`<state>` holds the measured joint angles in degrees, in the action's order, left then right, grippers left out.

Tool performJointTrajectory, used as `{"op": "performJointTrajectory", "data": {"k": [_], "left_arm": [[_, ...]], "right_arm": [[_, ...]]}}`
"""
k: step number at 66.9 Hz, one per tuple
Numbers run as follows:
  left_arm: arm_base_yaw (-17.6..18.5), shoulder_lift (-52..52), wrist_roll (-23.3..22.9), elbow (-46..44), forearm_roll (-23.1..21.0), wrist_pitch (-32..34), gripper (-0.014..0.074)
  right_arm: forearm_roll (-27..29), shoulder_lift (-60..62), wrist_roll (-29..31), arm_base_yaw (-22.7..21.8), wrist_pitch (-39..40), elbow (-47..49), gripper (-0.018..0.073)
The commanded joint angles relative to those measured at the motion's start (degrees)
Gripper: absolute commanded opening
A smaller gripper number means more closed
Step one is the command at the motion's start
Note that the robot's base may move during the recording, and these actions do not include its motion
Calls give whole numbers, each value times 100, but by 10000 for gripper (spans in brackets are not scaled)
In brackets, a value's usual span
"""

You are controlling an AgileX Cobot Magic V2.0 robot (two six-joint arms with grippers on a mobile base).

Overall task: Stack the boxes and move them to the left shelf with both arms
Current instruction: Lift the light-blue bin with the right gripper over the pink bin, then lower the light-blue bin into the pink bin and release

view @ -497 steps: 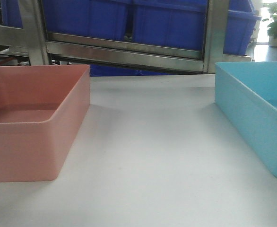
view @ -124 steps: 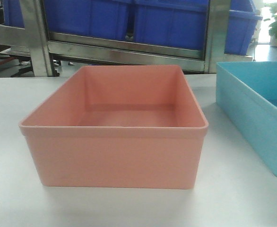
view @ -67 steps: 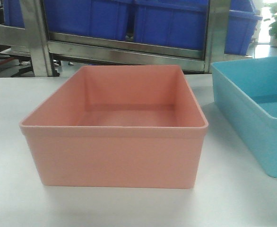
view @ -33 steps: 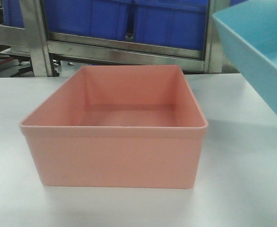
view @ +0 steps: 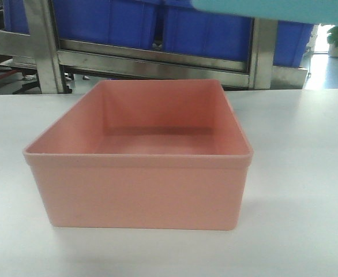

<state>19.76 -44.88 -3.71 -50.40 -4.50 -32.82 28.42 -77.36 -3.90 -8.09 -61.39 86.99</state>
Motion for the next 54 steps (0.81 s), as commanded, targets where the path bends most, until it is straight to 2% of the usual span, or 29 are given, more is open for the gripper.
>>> {"op": "performJointTrajectory", "data": {"k": [1, 12, 30, 42, 54], "left_arm": [[24, 48, 7, -171, -179, 584, -1], [24, 48, 7, -171, -211, 605, -1], [36, 48, 7, -171, -271, 605, -1], [36, 48, 7, -171, -276, 605, -1], [36, 48, 7, -171, -290, 605, -1]], "right_arm": [[426, 200, -604, 388, 693, 180, 60], [-44, -56, -1464, 1207, 1070, 180, 60], [-1378, -719, -2741, 2502, 1229, 180, 60], [-1508, -1141, -2995, 2914, 1491, 180, 60], [-1502, -1498, -3006, 2991, 1557, 180, 60]]}}
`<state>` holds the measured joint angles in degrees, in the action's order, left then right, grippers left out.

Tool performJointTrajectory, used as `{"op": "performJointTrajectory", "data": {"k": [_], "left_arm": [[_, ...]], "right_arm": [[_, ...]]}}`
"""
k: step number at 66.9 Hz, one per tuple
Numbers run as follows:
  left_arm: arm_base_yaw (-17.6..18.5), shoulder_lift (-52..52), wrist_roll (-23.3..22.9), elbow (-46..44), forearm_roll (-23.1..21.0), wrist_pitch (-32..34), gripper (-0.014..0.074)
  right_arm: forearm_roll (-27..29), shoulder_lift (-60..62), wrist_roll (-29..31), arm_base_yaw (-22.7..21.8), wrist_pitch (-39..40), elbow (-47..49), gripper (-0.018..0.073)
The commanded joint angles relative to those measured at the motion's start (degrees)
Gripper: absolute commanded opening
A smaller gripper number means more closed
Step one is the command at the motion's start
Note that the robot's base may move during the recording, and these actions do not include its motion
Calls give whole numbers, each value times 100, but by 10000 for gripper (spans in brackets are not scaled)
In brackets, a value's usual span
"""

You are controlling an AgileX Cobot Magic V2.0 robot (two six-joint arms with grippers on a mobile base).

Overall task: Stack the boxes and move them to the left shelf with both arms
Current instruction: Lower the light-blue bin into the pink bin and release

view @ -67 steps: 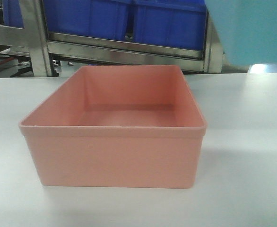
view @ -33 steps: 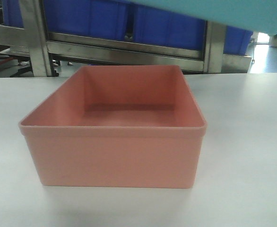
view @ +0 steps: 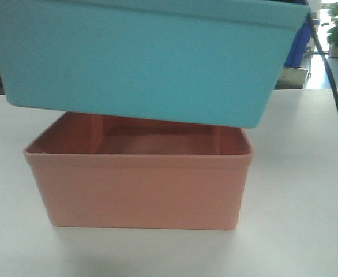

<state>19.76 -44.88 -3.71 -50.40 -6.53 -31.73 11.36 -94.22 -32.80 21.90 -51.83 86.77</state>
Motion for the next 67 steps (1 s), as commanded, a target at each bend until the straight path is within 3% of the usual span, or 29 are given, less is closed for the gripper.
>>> {"op": "performJointTrajectory", "data": {"k": [1, 21, 43, 67], "left_arm": [[36, 48, 7, -171, -87, 496, -1], [36, 48, 7, -171, -87, 496, -1], [36, 48, 7, -171, -87, 506, -1], [36, 48, 7, -171, -87, 517, -1]], "right_arm": [[204, 166, -117, -8, 612, 202, 60], [122, -107, -117, -8, 931, 199, 60], [-295, -317, -117, -8, 749, 199, 60], [-353, -350, -93, -8, 792, 199, 60]]}}
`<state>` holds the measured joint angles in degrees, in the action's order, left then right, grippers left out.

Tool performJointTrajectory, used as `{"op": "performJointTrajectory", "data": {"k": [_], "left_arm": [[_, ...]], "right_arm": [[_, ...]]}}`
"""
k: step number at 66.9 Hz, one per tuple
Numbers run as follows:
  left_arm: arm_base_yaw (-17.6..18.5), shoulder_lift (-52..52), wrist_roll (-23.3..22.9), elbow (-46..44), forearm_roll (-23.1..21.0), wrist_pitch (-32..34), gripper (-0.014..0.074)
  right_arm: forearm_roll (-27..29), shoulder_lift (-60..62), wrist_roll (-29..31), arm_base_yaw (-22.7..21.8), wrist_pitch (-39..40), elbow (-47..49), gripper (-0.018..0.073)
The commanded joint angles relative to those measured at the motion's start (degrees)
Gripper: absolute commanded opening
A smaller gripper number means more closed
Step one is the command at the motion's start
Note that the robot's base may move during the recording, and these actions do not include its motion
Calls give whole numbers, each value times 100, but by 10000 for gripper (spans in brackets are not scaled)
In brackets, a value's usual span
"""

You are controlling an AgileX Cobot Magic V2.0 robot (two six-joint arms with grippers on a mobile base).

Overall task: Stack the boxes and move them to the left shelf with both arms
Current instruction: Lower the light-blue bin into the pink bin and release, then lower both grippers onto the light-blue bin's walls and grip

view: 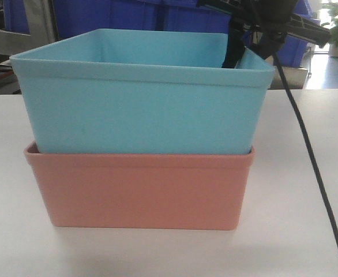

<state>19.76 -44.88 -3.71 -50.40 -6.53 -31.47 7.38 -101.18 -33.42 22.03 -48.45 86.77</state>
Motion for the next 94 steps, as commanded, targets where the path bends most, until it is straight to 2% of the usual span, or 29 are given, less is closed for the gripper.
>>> {"op": "performJointTrajectory", "data": {"k": [1, 7, 12, 18, 26, 28, 33, 48, 59, 66, 75, 79, 83, 94], "left_arm": [[36, 48, 7, -171, -87, 492, -1], [36, 48, 7, -171, -87, 492, -1], [36, 48, 7, -171, -87, 492, -1], [36, 48, 7, -171, -87, 492, -1], [36, 48, 7, -171, -87, 492, -1], [36, 48, 7, -171, -87, 492, -1], [36, 48, 7, -171, -87, 492, -1], [36, 48, 7, -171, -87, 492, -1], [36, 38, 7, -205, -87, 408, 18], [36, 38, 7, -204, -97, 408, 154], [36, -100, 7, -270, -97, 340, 440], [36, -245, 7, -393, -113, 95, 510], [36, -519, 7, -623, -139, -267, 540], [36, -1388, 15, -1386, -139, -1080, 540]], "right_arm": [[45, 346, -31, -21, 455, 199, 60], [46, 346, -18, -21, 454, 199, 71], [46, 346, 114, -21, 454, 199, 137], [46, 346, 317, -21, 429, 199, 314], [46, 351, 334, -21, 360, 199, 617], [46, 351, 334, -21, 344, 199, 650], [46, 404, 381, -21, 313, 199, 622], [-78, 832, 583, -21, 292, 199, 619], [-176, 1219, 1192, -21, 282, 199, 613], [-188, 1325, 1607, -21, 304, 199, 613], [-188, 1315, 1859, -21, 308, 199, 613], [-188, 1315, 1979, -21, 308, 199, 613], [-188, 1315, 2018, -21, 302, 199, 613], [-251, 1315, 2018, -21, 292, 199, 613]]}}
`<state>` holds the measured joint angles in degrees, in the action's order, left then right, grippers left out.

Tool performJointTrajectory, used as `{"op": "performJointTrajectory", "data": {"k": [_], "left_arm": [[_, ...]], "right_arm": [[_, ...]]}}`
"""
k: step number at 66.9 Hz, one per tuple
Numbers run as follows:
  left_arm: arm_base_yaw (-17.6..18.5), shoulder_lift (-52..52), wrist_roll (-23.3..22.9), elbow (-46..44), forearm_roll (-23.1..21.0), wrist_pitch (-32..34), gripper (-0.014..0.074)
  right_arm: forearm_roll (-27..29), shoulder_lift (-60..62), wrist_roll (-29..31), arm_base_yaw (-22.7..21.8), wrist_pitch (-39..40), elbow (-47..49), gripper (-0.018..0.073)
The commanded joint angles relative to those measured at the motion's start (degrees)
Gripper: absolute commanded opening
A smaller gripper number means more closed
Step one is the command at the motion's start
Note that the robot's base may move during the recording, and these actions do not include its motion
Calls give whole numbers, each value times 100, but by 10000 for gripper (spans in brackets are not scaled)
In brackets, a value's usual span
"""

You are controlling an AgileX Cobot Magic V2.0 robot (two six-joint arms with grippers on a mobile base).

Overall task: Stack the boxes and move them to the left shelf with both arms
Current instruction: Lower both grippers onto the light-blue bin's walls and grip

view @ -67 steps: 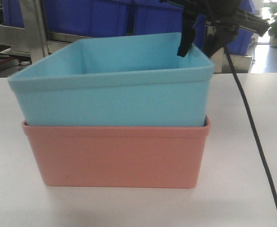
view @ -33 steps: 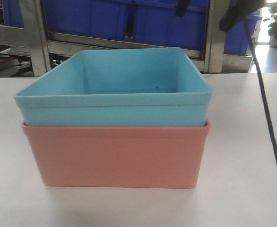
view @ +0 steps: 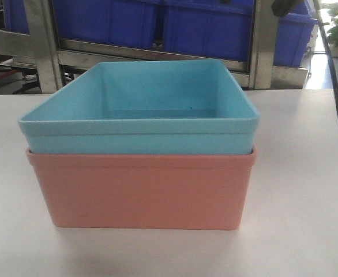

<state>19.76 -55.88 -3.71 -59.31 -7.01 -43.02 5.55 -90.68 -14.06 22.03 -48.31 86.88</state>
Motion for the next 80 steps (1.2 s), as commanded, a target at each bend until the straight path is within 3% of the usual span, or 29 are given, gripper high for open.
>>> {"op": "performJointTrajectory", "data": {"k": [1, 23, 37, 51, 65, 80], "left_arm": [[36, -364, 15, -527, -91, 14, 540], [36, -2383, 184, -2124, -45, -770, 534], [36, -3362, 184, -2721, -45, -808, 534], [165, -4049, 184, -2889, -66, -774, 533], [411, -4560, 171, -2889, 54, -697, 533], [411, -4902, -34, -2889, 127, -423, 533]], "right_arm": [[-68, 265, 82, -21, 268, 188, 613], [-68, 32, -88, -21, -124, 188, 613], [-29, -426, -368, -21, -207, 188, 613], [326, -951, -383, -5, -236, 188, 613], [325, -1372, -383, 105, -235, 188, 613], [236, -1666, -383, 130, -217, 188, 613]]}}
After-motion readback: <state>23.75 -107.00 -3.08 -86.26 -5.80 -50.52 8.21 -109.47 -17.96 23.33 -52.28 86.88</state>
